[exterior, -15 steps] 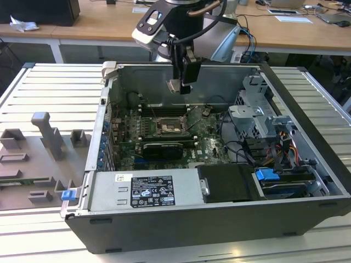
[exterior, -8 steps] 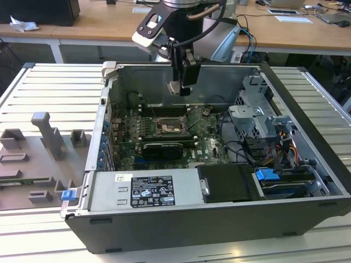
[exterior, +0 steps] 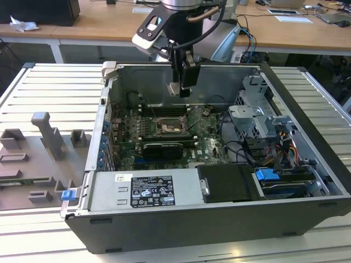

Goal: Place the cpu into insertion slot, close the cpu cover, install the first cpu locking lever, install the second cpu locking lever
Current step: 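Place the cpu into insertion slot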

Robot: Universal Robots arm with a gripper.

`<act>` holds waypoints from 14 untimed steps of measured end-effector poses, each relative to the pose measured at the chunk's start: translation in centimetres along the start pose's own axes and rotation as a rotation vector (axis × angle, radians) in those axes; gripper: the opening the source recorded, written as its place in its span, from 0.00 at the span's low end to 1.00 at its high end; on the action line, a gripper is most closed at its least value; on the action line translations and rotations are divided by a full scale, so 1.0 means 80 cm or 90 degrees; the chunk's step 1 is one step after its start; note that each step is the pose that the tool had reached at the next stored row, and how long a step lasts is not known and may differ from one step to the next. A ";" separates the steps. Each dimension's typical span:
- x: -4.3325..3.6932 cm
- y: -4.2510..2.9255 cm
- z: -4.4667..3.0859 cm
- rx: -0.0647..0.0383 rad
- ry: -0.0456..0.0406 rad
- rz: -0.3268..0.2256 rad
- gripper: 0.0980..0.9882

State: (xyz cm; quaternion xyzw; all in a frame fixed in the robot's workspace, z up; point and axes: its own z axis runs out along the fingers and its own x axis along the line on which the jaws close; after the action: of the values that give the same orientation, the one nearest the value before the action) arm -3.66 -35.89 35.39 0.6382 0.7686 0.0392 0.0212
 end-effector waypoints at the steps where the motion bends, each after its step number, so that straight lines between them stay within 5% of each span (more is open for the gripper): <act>1: 0.000 0.0000 0.0004 0.000 0.0000 0.000 0.49; 14: 0.001 -0.0004 0.0078 0.000 -0.0008 0.010 0.49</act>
State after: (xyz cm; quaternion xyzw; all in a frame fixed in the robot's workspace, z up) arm -3.66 -35.77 34.77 0.6445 0.7633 0.0391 0.0215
